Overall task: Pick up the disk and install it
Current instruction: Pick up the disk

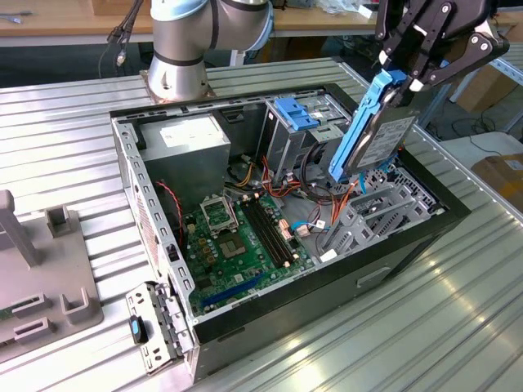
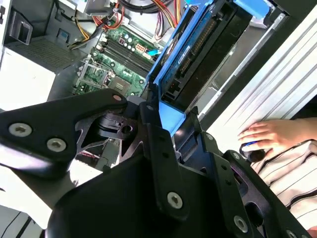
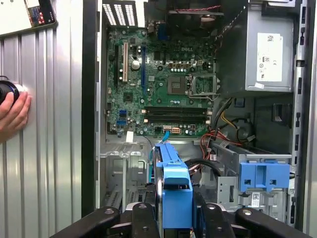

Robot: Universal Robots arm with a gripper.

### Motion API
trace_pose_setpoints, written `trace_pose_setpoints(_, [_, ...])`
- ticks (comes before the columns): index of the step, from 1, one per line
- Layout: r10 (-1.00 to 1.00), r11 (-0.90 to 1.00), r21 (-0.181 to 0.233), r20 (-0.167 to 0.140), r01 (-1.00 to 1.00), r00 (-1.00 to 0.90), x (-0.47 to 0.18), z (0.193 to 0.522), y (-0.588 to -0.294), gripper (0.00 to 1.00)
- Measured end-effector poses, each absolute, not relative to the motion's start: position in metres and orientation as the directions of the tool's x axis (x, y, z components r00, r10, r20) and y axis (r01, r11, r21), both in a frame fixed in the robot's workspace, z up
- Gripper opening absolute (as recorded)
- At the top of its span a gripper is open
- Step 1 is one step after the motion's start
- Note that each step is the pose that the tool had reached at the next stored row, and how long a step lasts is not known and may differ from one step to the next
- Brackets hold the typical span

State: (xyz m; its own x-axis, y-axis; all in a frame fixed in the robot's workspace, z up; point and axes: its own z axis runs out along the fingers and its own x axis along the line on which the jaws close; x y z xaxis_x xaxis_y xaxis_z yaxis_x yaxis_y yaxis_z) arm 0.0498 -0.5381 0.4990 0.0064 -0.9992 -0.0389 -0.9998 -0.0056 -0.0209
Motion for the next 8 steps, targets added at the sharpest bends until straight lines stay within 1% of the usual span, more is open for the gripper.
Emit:
trace_pose_setpoints(1, [-0.999,-0.006,-0.021,-0.041,-1.0,0.006,0.0499,0.4988,-0.5466,0.36])
trace_pose_setpoints(3, [-0.999,-0.005,-0.021,-0.044,-1.0,0.006,0.0499,0.499,-0.5531,0.36])
trace_pose_setpoints(8, [-0.999,-0.005,-0.021,-0.049,-1.0,0.006,0.0498,0.5046,-0.5551,0.36])
